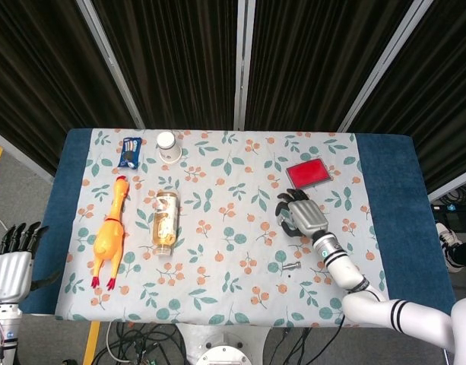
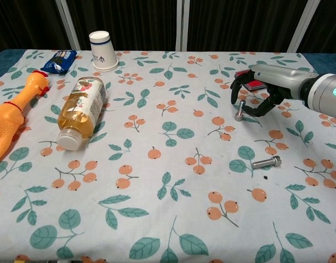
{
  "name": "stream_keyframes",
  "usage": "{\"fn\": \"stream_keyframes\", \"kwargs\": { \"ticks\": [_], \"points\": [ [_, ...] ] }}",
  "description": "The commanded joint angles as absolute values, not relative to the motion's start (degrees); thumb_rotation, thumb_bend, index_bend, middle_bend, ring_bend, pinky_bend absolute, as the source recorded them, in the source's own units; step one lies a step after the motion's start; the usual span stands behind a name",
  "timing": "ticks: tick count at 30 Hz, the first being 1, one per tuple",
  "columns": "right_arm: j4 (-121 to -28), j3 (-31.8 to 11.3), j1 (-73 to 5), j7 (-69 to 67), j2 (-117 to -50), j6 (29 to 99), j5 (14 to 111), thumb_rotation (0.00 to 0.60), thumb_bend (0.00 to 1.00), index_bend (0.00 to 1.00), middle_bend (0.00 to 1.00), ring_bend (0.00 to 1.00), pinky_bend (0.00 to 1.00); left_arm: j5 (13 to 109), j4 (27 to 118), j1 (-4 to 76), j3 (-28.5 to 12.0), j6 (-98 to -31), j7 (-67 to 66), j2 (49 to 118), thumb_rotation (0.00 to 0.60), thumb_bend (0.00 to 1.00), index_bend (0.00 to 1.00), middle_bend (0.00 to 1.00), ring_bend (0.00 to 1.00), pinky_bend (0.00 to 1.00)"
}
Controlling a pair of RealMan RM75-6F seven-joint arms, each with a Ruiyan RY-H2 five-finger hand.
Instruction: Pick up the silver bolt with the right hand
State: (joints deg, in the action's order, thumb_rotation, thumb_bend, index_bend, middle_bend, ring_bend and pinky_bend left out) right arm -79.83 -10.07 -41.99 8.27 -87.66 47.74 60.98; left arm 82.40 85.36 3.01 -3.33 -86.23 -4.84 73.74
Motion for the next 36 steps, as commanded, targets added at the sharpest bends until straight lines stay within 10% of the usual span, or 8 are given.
{"fn": "stream_keyframes", "kwargs": {
  "ticks": [1,17,36],
  "points": [
    [-81.06,-10.03,-41.60,8.26,-86.85,48.67,61.78,0.600,0.39,0.35,0.15,0.00,0.00,82.50,85.44,3.06,-3.34,-86.26,-4.91,73.65,0.600,0.05,0.15,0.09,0.00,0.00],
    [-99.73,0.08,-36.34,17.95,-76.05,58.05,81.00,0.600,0.33,0.32,0.19,0.00,0.00,83.54,87.47,2.18,-2.84,-87.97,-5.75,72.55,0.600,0.05,0.15,0.09,0.00,0.00],
    [-96.34,4.40,-33.45,36.86,-81.99,57.25,79.47,0.600,0.29,0.39,0.18,0.00,0.00,84.33,88.02,0.89,-2.09,-89.30,-5.56,72.22,0.600,0.05,0.15,0.09,0.00,0.00]
  ]
}}
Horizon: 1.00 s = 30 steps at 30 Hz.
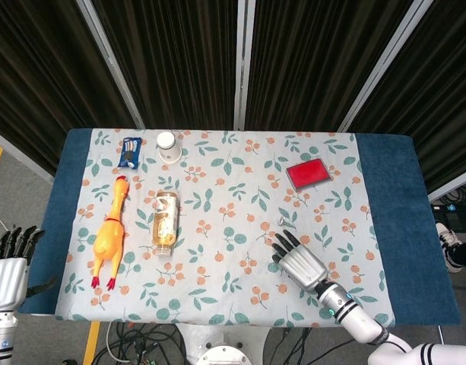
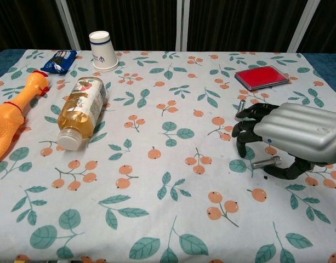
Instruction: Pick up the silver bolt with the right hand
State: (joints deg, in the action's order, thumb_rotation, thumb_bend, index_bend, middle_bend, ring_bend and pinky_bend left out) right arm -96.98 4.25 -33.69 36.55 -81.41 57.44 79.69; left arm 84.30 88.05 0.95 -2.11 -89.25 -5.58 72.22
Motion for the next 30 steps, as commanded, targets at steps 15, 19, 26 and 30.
{"fn": "stream_keyframes", "kwargs": {
  "ticks": [15,19,26,30],
  "points": [
    [-93.20,3.93,-31.74,38.56,-85.03,59.89,81.14,0.600,0.30,0.49,0.19,0.00,0.00,84.45,87.74,0.47,-2.06,-89.51,-5.06,72.29,0.600,0.05,0.15,0.09,0.00,0.00],
    [-92.61,3.79,-31.49,38.83,-85.47,60.21,81.54,0.600,0.30,0.49,0.19,0.00,0.00,84.53,87.60,0.39,-2.04,-89.55,-4.87,72.35,0.600,0.05,0.15,0.09,0.00,0.00],
    [-91.71,3.67,-31.27,39.43,-86.13,60.27,82.18,0.600,0.30,0.50,0.19,0.00,0.00,84.64,87.40,0.19,-1.98,-89.67,-4.62,72.45,0.600,0.05,0.15,0.09,0.00,0.00],
    [-91.42,3.53,-31.14,38.89,-86.40,60.04,82.17,0.600,0.34,0.55,0.19,0.00,0.00,84.71,87.31,0.10,-2.01,-89.80,-4.54,72.49,0.600,0.05,0.15,0.09,0.00,0.00]
  ]
}}
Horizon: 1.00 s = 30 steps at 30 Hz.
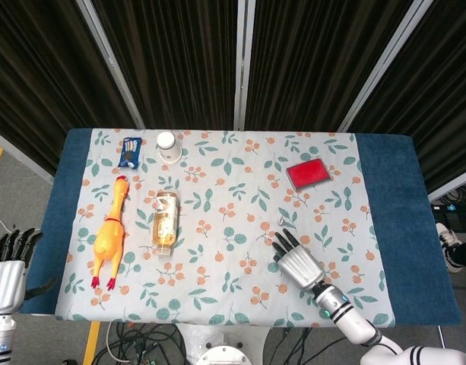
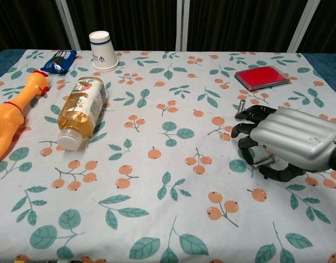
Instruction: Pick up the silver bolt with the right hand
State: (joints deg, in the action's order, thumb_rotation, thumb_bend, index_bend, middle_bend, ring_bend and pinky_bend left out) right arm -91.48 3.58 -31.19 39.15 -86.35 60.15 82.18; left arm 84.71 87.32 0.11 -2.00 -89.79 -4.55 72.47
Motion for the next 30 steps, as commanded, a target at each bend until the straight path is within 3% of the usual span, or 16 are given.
{"fn": "stream_keyframes", "kwargs": {
  "ticks": [1,9,16,23,30],
  "points": [
    [-91.43,3.45,-31.11,38.45,-86.41,59.96,82.16,0.600,0.36,0.56,0.20,0.00,0.00,84.75,87.27,0.07,-2.00,-89.84,-4.50,72.50,0.600,0.05,0.15,0.09,0.00,0.00],
    [-94.83,1.97,-30.69,30.52,-84.39,60.91,82.79,0.600,0.39,0.57,0.20,0.00,0.00,84.90,87.26,-0.08,-2.04,-90.05,-4.46,72.46,0.600,0.05,0.15,0.09,0.00,0.00],
    [-99.15,-0.44,-31.72,15.11,-81.33,57.51,81.02,0.600,0.39,0.58,0.20,0.00,0.00,85.01,87.48,0.00,-2.16,-90.03,-4.72,72.36,0.600,0.05,0.15,0.09,0.00,0.00],
    [-98.99,-1.56,-33.52,-0.60,-80.43,52.72,81.26,0.600,0.39,0.58,0.20,0.00,0.00,85.00,87.69,0.05,-2.21,-89.88,-4.94,72.24,0.600,0.05,0.15,0.09,0.00,0.00],
    [-95.48,-2.33,-34.62,-3.74,-82.63,52.24,82.36,0.600,0.39,0.59,0.19,0.00,0.00,84.92,87.78,0.11,-2.29,-89.71,-4.97,72.13,0.600,0.05,0.15,0.09,0.00,0.00]
  ]
}}
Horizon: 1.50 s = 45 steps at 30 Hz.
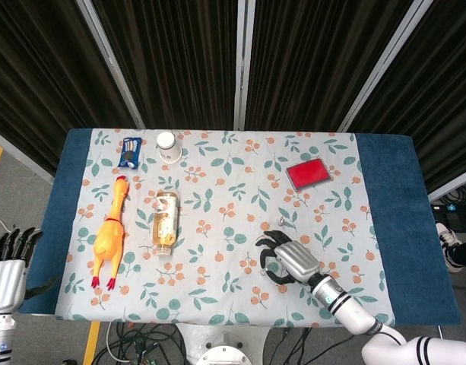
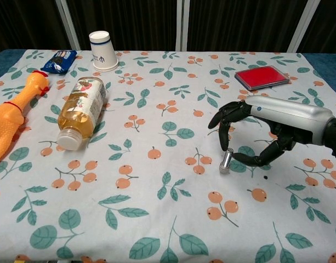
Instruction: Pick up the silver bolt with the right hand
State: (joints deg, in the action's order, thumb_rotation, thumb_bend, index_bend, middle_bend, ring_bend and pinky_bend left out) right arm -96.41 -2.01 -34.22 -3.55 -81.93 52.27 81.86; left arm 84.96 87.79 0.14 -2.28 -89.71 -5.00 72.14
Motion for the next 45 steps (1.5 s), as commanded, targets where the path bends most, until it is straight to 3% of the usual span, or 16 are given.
{"fn": "stream_keyframes", "kwargs": {
  "ticks": [1,11,26,45],
  "points": [
    [-95.15,-2.30,-34.63,-3.39,-82.84,52.42,82.48,0.600,0.39,0.59,0.19,0.00,0.00,84.87,87.76,0.09,-2.29,-89.70,-4.94,72.14,0.600,0.05,0.15,0.09,0.00,0.00],
    [-93.43,-1.88,-34.58,-1.78,-84.02,52.83,82.21,0.600,0.39,0.57,0.19,0.00,0.00,84.83,87.46,0.12,-2.20,-89.42,-4.91,72.30,0.600,0.05,0.15,0.09,0.00,0.00],
    [-92.83,-1.63,-34.49,-2.03,-84.15,53.33,82.36,0.600,0.39,0.43,0.17,0.00,0.00,84.78,87.46,0.17,-2.24,-89.26,-4.94,72.36,0.600,0.05,0.15,0.09,0.00,0.00],
    [-94.69,-1.12,-34.07,-0.38,-83.03,54.76,83.37,0.600,0.39,0.39,0.16,0.00,0.00,84.89,87.30,0.20,-2.34,-89.39,-4.87,72.43,0.600,0.05,0.15,0.09,0.00,0.00]
  ]
}}
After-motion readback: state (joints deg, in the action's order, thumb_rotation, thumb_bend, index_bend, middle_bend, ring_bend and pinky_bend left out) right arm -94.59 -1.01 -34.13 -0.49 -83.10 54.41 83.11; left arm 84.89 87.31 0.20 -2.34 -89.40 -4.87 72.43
